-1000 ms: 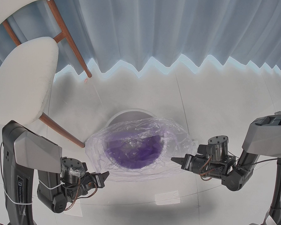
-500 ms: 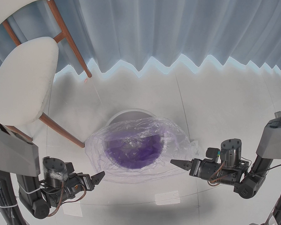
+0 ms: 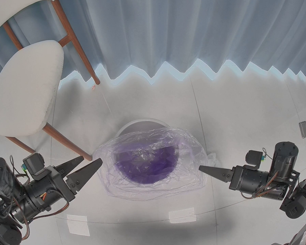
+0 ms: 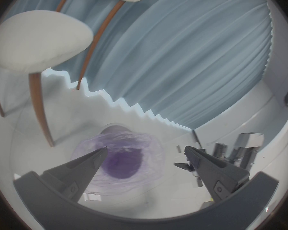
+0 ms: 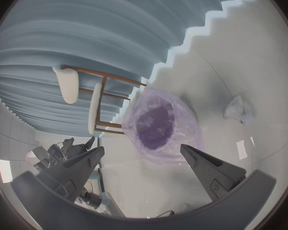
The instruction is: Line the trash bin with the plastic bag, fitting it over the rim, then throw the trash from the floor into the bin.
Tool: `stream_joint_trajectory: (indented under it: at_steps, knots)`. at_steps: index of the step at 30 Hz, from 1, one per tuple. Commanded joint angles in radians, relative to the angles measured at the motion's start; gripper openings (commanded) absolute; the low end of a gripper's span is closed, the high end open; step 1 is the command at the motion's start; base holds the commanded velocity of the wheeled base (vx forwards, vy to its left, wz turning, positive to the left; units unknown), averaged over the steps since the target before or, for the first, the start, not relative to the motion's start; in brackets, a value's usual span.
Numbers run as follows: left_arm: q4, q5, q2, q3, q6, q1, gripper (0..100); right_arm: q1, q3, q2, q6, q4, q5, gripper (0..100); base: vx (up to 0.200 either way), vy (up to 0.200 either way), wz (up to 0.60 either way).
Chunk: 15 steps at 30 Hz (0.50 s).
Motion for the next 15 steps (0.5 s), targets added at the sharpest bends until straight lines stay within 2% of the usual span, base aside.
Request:
stream_joint_trajectory:
  at_steps: [1,3,6,7,9,11,13,14,15]
  knots:
    - [0.07,-0.022,-0.129,0.018,-0.054,-0.02,100,-0.066,-0.028,-0.105,-0.005,-0.002,0.016,100,0.0,0.0,0.0]
    - [0.101,-0.025,-0.128,0.018,-0.088,-0.043,100,-0.092,-0.048,-0.096,-0.011,-0.002,0.016,100,0.0,0.0,0.0]
    - [0.119,-0.025,-0.128,0.018,-0.086,-0.045,100,-0.11,-0.057,-0.088,-0.041,-0.003,0.016,100,0.0,0.0,0.0]
    - [0.122,-0.026,-0.132,0.018,-0.085,-0.046,100,-0.136,-0.056,-0.087,-0.103,-0.005,0.019,100,0.0,0.0,0.0]
    - [0.113,-0.039,-0.149,0.018,-0.083,-0.056,100,-0.152,-0.053,-0.085,-0.165,-0.005,0.021,100,0.0,0.0,0.0]
    - [0.111,-0.052,-0.155,0.018,-0.085,-0.057,100,-0.153,-0.053,-0.084,-0.185,-0.005,0.022,100,0.0,0.0,0.0]
    - [0.104,-0.177,-0.16,-0.018,-0.091,-0.045,100,-0.169,-0.062,-0.076,-0.226,-0.005,0.053,100,0.0,0.0,0.0]
    - [0.104,-0.183,-0.158,-0.024,-0.091,-0.043,100,-0.169,-0.062,-0.076,-0.228,-0.005,0.056,100,0.0,0.0,0.0]
    - [0.117,-0.244,-0.146,-0.11,-0.091,0.018,100,-0.184,-0.082,-0.062,-0.251,-0.005,0.08,100,0.0,0.0,0.0]
